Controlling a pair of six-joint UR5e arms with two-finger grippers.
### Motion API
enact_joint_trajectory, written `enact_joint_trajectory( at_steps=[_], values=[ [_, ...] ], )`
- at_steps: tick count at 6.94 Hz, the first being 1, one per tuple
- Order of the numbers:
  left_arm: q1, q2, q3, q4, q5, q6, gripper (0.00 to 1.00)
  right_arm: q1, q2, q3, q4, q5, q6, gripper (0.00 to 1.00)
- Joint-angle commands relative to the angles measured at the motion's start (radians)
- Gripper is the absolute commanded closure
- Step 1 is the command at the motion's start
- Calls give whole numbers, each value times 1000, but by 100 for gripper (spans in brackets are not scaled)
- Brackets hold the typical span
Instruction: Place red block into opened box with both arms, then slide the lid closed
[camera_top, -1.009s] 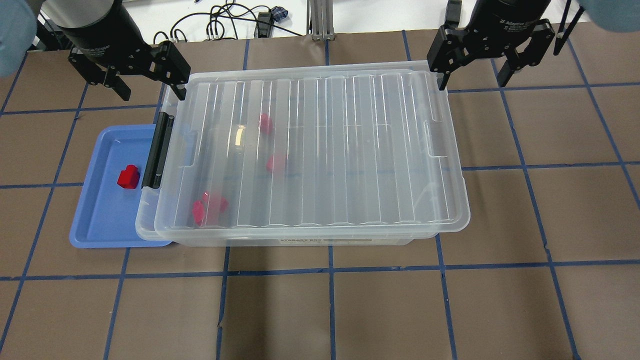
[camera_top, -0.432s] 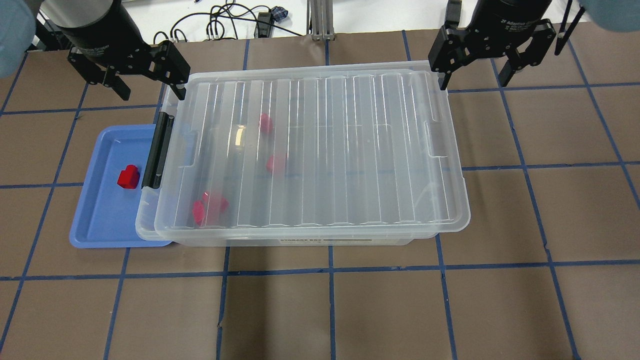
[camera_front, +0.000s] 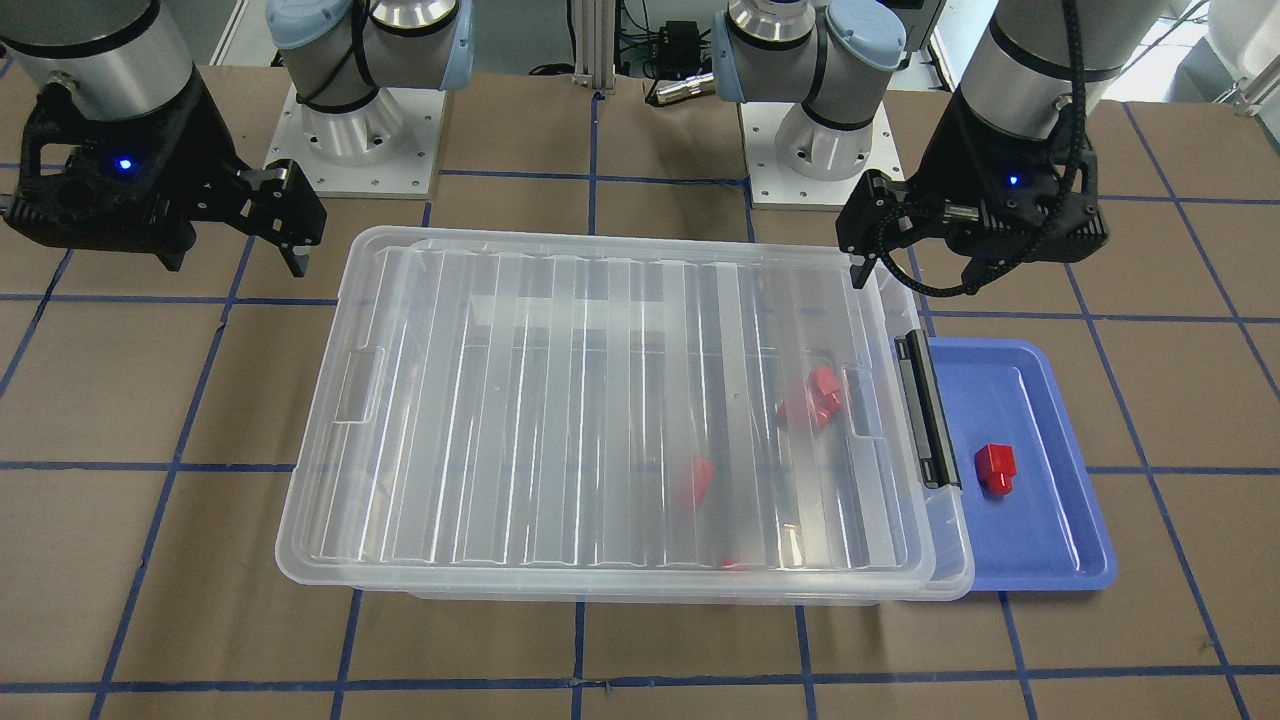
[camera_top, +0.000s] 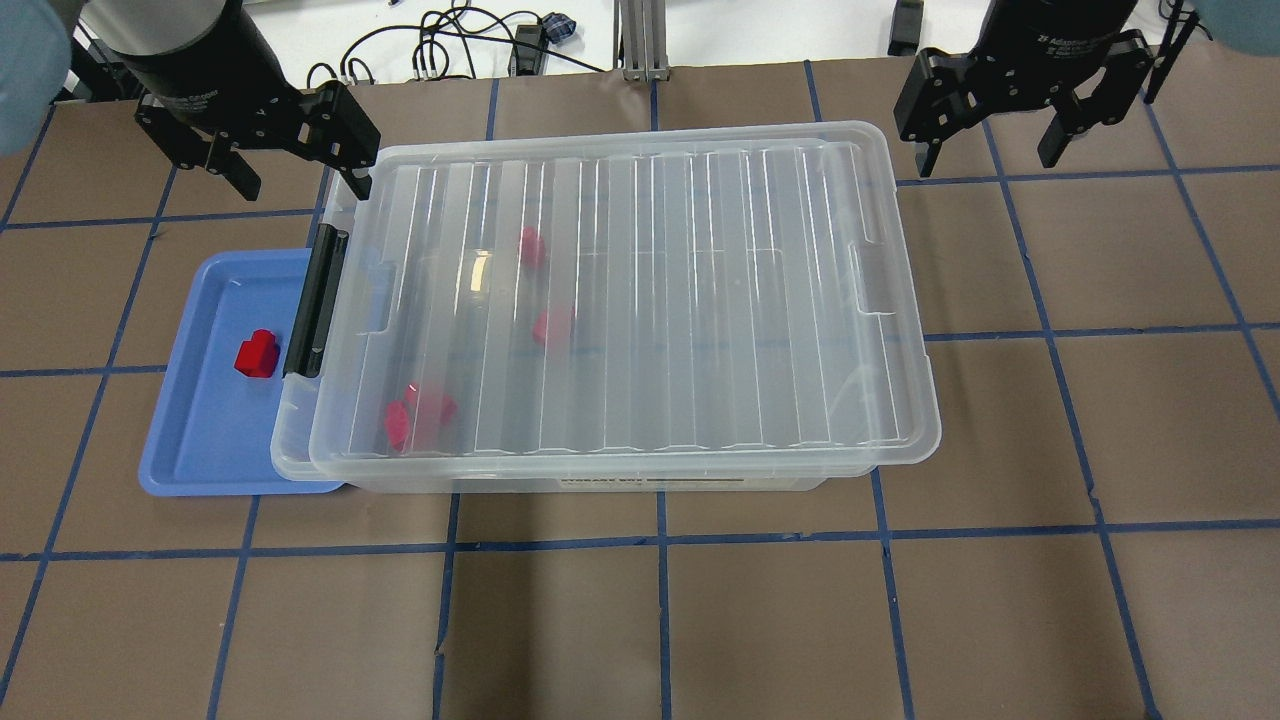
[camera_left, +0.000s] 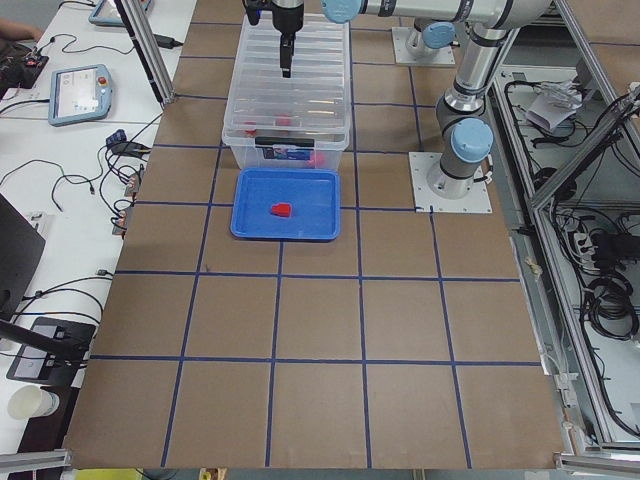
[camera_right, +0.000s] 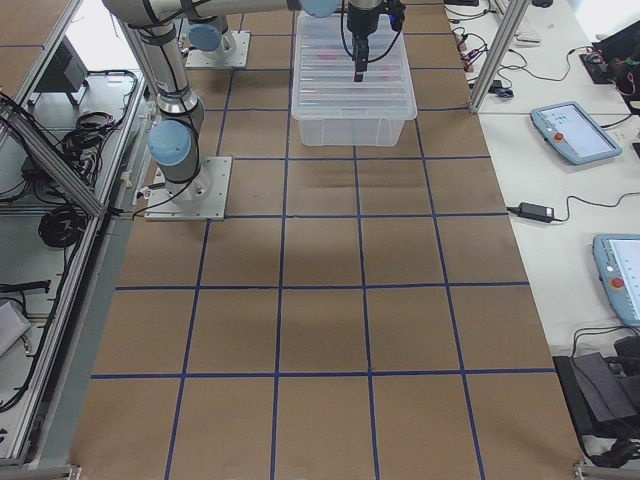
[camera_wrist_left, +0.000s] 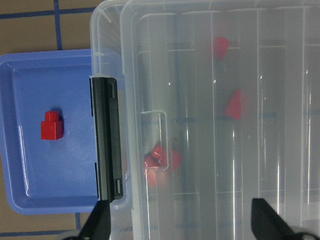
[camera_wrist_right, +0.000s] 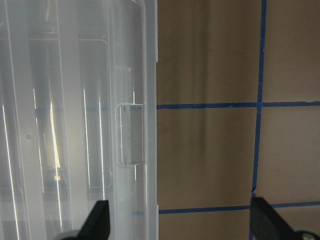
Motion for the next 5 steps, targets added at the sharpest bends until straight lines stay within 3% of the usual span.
enact_joint_trajectory(
  at_steps=[1,3,5],
  values=[
    [0,7,23,-10,0,1,0,-7,8,113,-134,3,8,0],
    [19,-31,60,-8,-8,-1,0,-4,8,316,-419,3,6,0],
    [81,-60,104,-10,-5,-1,0,-4,11,427,-559,-6,0,0]
  ],
)
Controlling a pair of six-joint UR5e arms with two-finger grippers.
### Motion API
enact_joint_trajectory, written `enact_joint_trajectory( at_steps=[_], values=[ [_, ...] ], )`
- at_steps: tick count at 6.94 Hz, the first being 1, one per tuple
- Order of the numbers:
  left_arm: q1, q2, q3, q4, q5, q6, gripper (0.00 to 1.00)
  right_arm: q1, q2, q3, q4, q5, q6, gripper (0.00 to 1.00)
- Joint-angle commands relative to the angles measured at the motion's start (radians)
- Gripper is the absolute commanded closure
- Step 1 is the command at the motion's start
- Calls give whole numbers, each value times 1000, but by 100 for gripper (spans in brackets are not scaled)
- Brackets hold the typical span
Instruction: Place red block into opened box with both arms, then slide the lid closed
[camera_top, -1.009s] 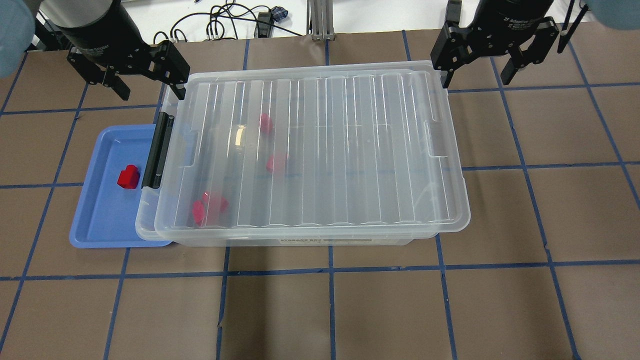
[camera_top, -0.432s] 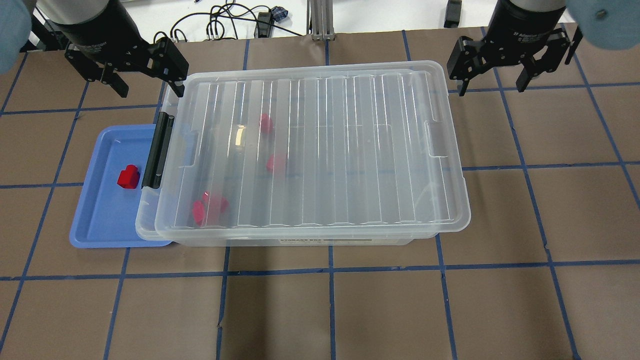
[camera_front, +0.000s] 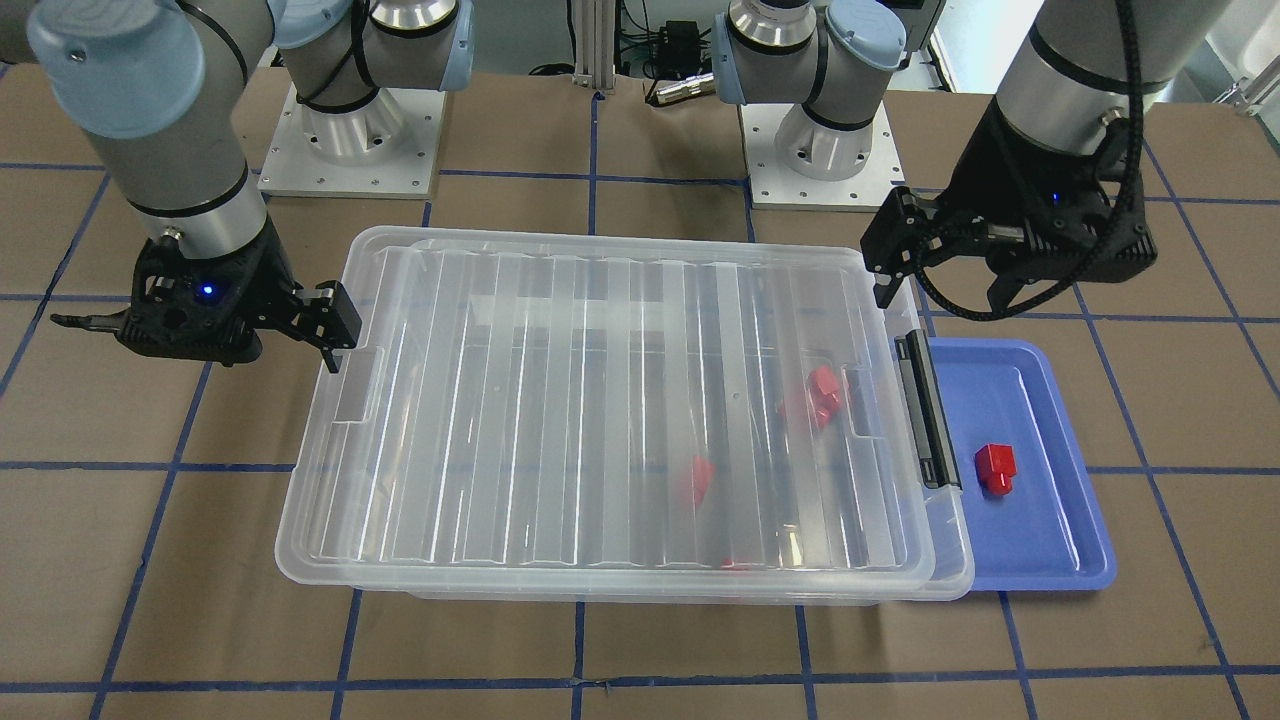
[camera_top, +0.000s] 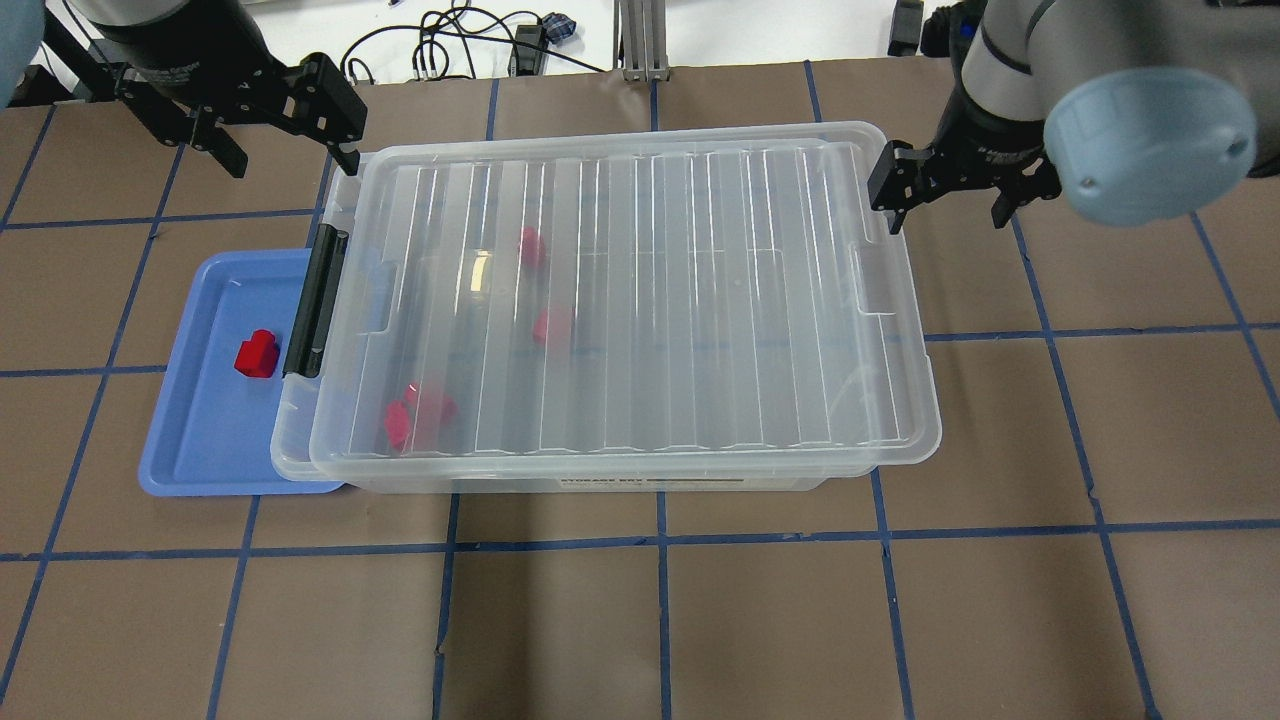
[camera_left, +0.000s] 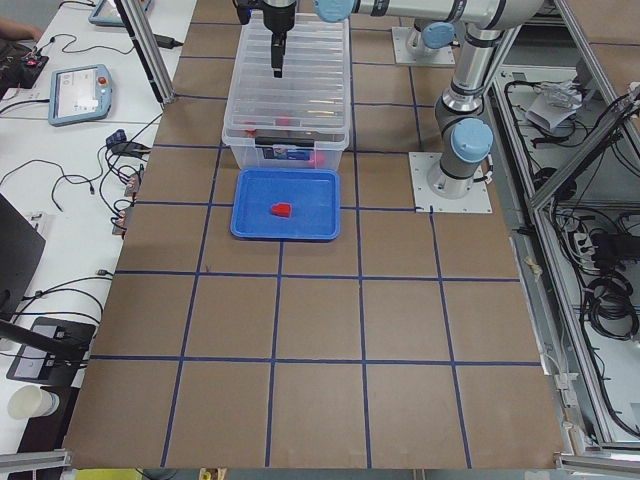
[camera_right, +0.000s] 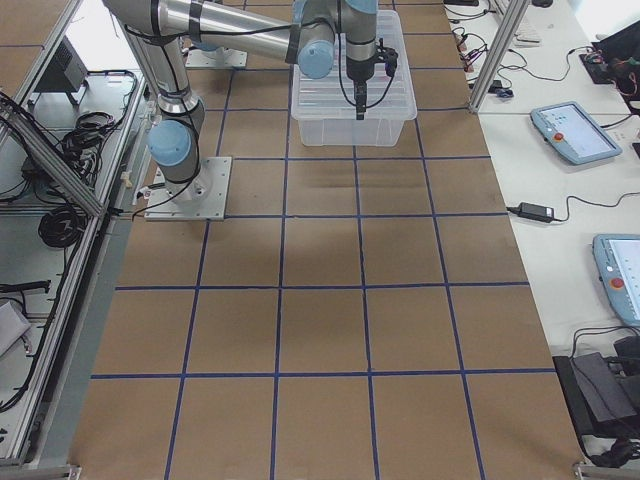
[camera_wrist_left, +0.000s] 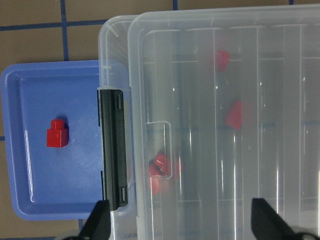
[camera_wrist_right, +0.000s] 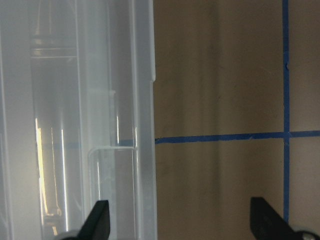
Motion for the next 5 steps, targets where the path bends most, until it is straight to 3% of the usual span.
enact_joint_trajectory(
  at_steps=[1,4,5],
  values=[
    [110,-19,14,-25,-1,5,0,0,4,69,-85,-3,-5,0],
    [305,-59,-85,2,-7,180,0,-1,30,69,-88,-6,-9,0],
    [359,-100,-145,131,-4,361,0,-3,30,66,-86,-6,-11,0]
  ],
)
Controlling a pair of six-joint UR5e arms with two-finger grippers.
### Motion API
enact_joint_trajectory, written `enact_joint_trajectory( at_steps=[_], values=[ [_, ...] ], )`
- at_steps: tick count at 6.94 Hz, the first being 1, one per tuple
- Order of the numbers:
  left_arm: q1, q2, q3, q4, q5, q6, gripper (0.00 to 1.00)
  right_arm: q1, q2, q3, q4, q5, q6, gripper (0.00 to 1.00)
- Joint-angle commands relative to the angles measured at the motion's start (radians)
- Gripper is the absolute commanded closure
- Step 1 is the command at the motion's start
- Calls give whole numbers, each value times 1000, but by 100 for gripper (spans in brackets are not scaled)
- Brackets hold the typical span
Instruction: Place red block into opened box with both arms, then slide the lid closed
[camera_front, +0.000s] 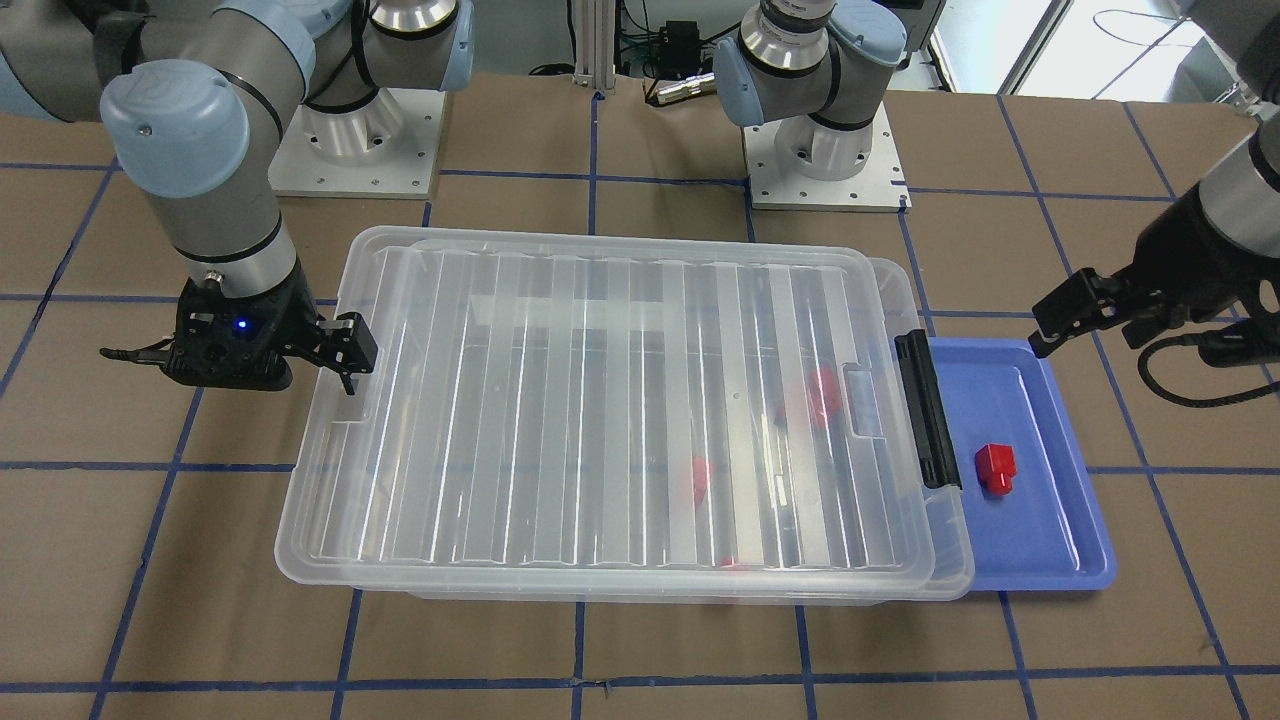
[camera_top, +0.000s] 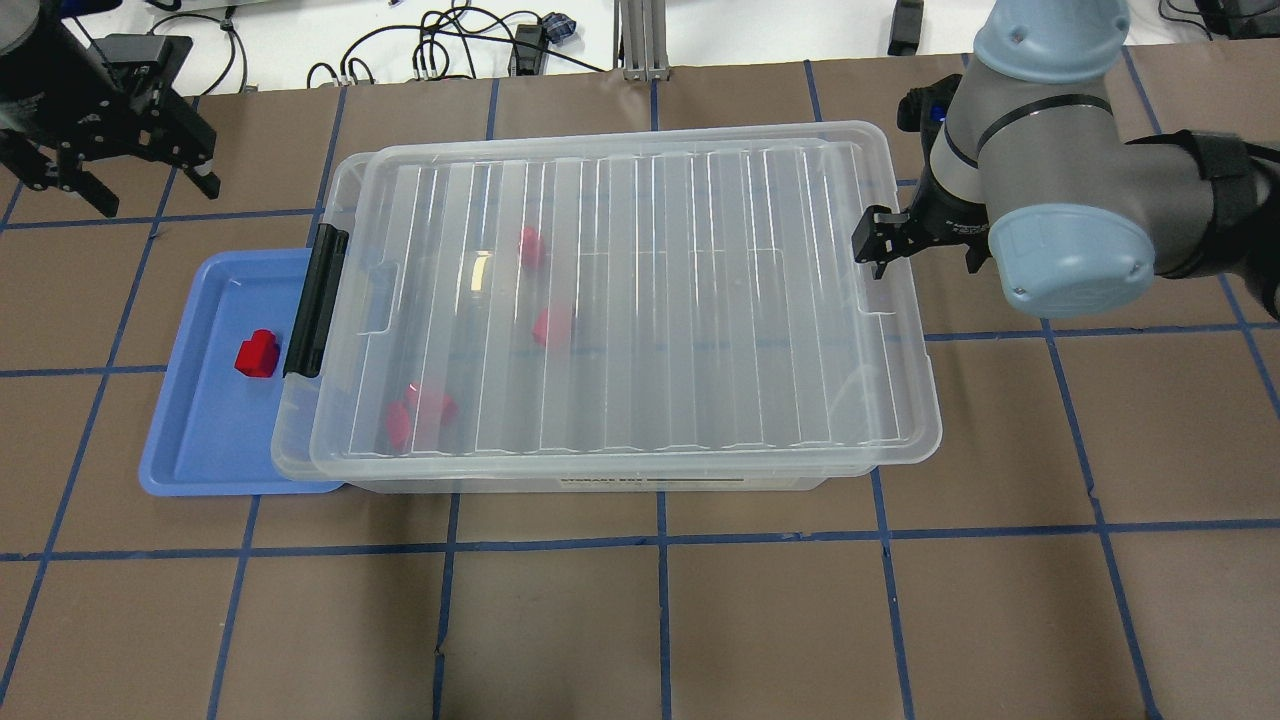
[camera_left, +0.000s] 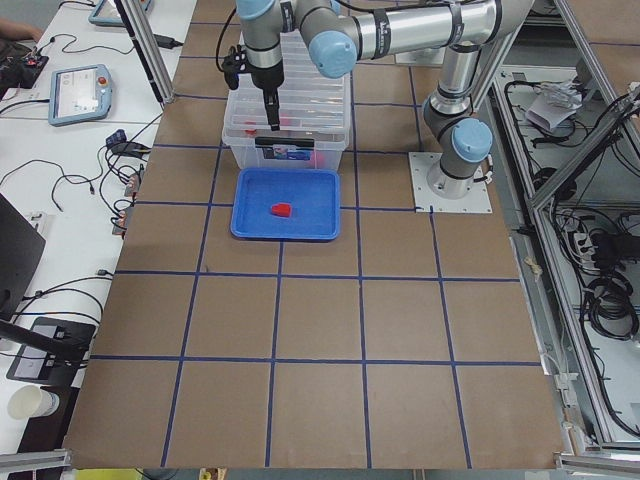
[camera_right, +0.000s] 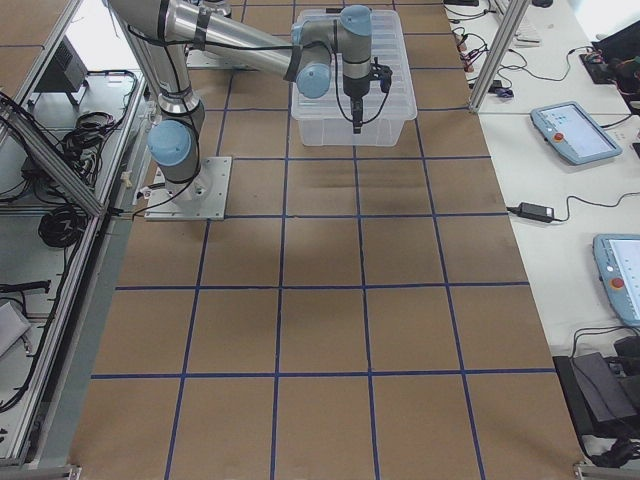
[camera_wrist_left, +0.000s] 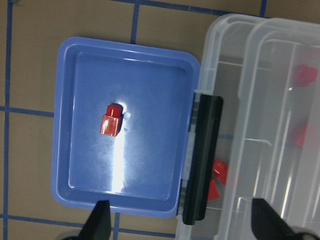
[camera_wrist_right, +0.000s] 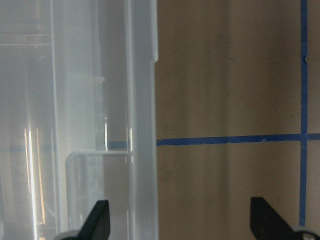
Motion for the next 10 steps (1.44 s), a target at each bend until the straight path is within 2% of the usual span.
enact_joint_trajectory(
  at_steps=[1,2,3,4,5,8,9,10],
  values=[
    [112,-61,-130,205,1,268,0,-6,7,-1,-1,-4,-5,0],
    [132,-76,-205,253,0,269,0,-20,7,2,0,-30,-6,0],
    [132,-93,-277,419,-2,276,0,-43,5,8,5,-44,-8,0],
    [132,-112,-336,512,0,278,0,-63,5,6,13,-44,-8,0],
    [132,-128,-376,525,0,261,0,-81,5,5,19,-44,-11,0],
    [112,-187,-407,535,-4,255,0,-121,5,0,23,-44,-37,0],
    [111,-222,-405,625,-4,268,0,-138,5,0,25,-44,-37,0],
    [111,-254,-408,649,-2,272,0,-156,5,0,25,-44,-43,0]
  ],
)
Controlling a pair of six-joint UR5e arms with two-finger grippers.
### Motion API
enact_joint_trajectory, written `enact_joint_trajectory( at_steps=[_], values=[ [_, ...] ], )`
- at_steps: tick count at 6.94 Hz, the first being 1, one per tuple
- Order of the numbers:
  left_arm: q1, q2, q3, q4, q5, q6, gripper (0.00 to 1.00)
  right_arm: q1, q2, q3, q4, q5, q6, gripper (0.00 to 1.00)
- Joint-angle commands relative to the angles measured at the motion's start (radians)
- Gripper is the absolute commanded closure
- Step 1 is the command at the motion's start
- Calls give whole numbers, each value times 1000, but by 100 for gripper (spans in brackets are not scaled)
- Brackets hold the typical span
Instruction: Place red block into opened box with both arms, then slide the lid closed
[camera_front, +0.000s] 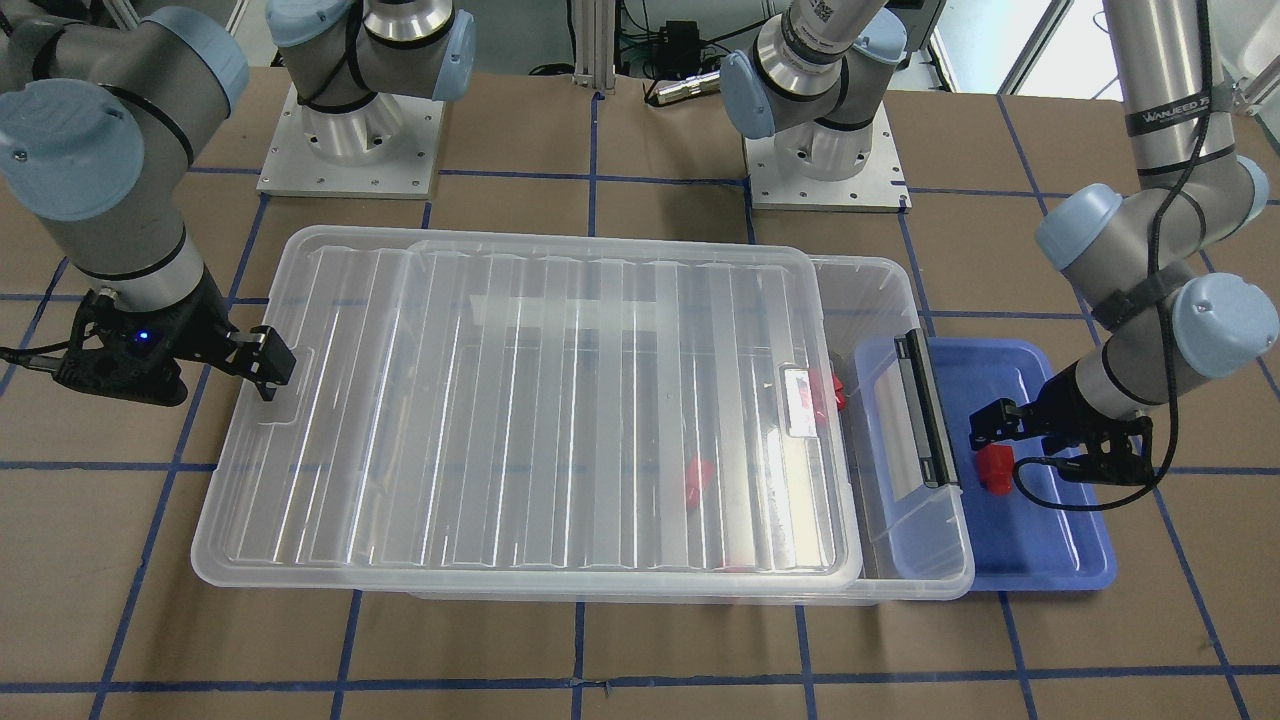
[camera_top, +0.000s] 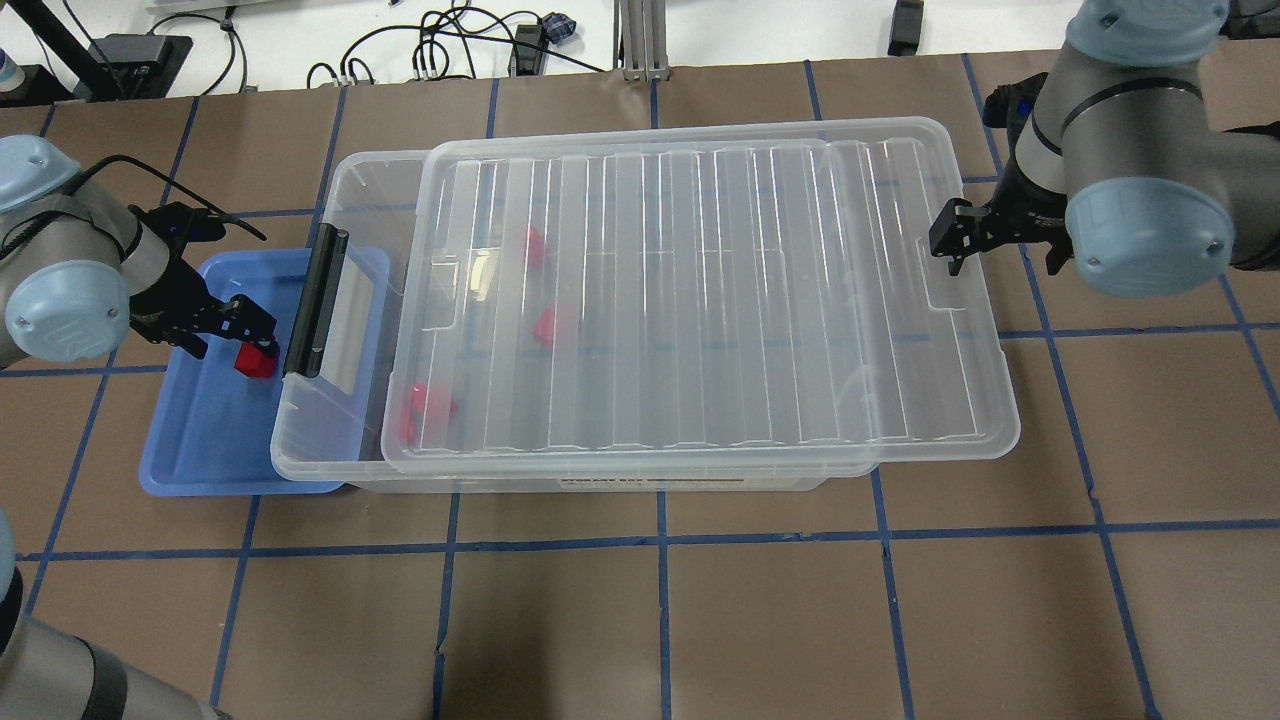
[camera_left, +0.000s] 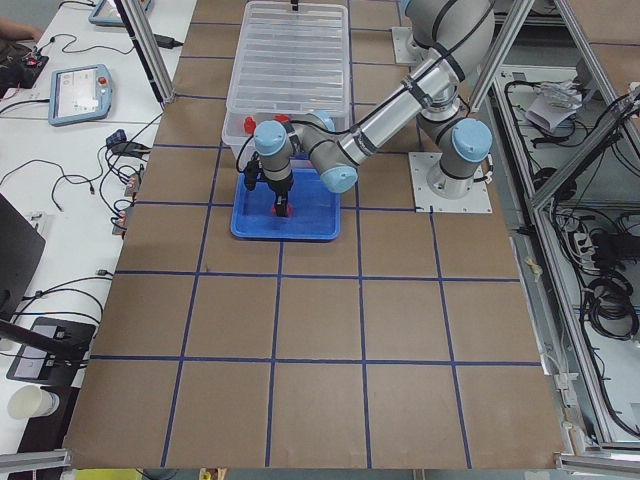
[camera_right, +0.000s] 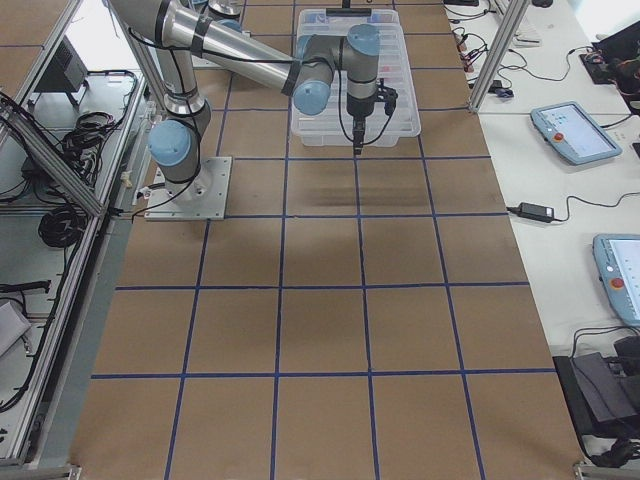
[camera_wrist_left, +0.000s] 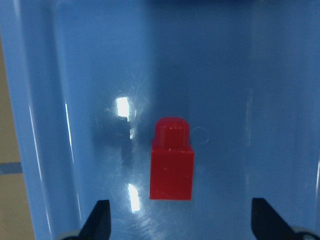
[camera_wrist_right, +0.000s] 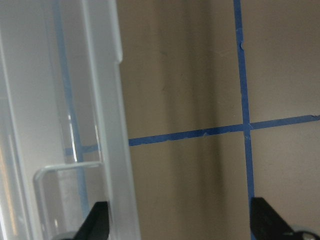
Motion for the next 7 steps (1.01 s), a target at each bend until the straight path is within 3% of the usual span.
enact_joint_trajectory(
  at_steps=[1,2,3,4,5,7],
  values=[
    [-1,-56,-5,50,1,-2,1,-40,0,-2,1,0,-51,0],
    [-7,-64,-5,50,1,-5,13,-57,0,-2,2,0,-66,0],
    [-21,-64,-5,50,7,-4,37,-70,0,-3,2,0,-68,0],
    [-41,-53,-4,48,19,-1,69,-86,-2,-3,18,0,-68,0],
    [-43,-39,1,35,24,-1,89,-110,-3,-3,30,0,-68,0],
    [-53,-3,21,6,53,1,95,-139,-2,-3,30,0,-68,0]
  ],
)
